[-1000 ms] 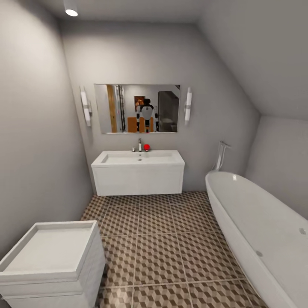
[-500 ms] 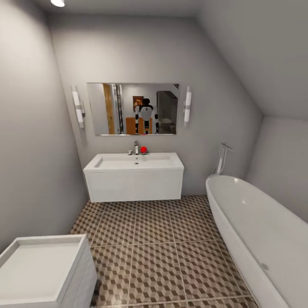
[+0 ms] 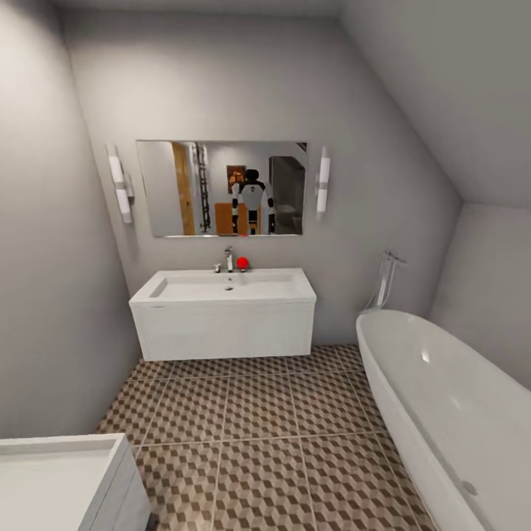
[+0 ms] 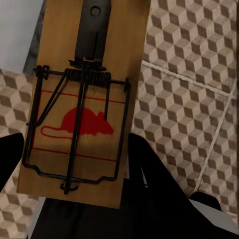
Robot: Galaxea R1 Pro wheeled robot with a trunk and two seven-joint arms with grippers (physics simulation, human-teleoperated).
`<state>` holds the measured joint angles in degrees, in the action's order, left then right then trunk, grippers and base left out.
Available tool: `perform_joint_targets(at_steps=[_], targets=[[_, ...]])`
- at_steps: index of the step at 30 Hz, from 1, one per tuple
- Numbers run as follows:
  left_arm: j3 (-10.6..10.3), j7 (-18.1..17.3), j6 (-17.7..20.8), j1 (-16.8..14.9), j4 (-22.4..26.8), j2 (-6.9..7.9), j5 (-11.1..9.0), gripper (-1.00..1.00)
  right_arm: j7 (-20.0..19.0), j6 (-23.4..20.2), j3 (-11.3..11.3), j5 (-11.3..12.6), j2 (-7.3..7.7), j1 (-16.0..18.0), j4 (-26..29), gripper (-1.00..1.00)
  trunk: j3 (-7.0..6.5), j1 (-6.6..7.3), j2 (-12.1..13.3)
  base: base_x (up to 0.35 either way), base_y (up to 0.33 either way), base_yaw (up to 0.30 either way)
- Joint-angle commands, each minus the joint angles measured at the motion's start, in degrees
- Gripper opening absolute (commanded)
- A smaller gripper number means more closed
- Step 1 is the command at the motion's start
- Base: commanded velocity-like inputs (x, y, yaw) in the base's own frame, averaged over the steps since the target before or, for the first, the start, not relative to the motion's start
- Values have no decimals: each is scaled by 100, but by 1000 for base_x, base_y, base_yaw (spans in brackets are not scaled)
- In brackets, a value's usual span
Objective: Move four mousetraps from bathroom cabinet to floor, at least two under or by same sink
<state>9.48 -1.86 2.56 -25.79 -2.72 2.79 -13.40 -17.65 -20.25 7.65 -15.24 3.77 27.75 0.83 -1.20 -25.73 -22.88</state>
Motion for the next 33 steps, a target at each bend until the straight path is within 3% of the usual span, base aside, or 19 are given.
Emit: perform_joint_targets(at_steps=[1, 33], targets=[[38, -7, 8, -5, -14, 3, -8, -100, -36, -23, 43, 4, 1, 1, 8, -100, 2, -6, -3, 334, -98, 0], [41, -7, 8, -5, -9, 3, -10, -100, -36, -23, 43, 0, 1, 1, 10, -100, 2, -6, -3, 334, -99, 0]])
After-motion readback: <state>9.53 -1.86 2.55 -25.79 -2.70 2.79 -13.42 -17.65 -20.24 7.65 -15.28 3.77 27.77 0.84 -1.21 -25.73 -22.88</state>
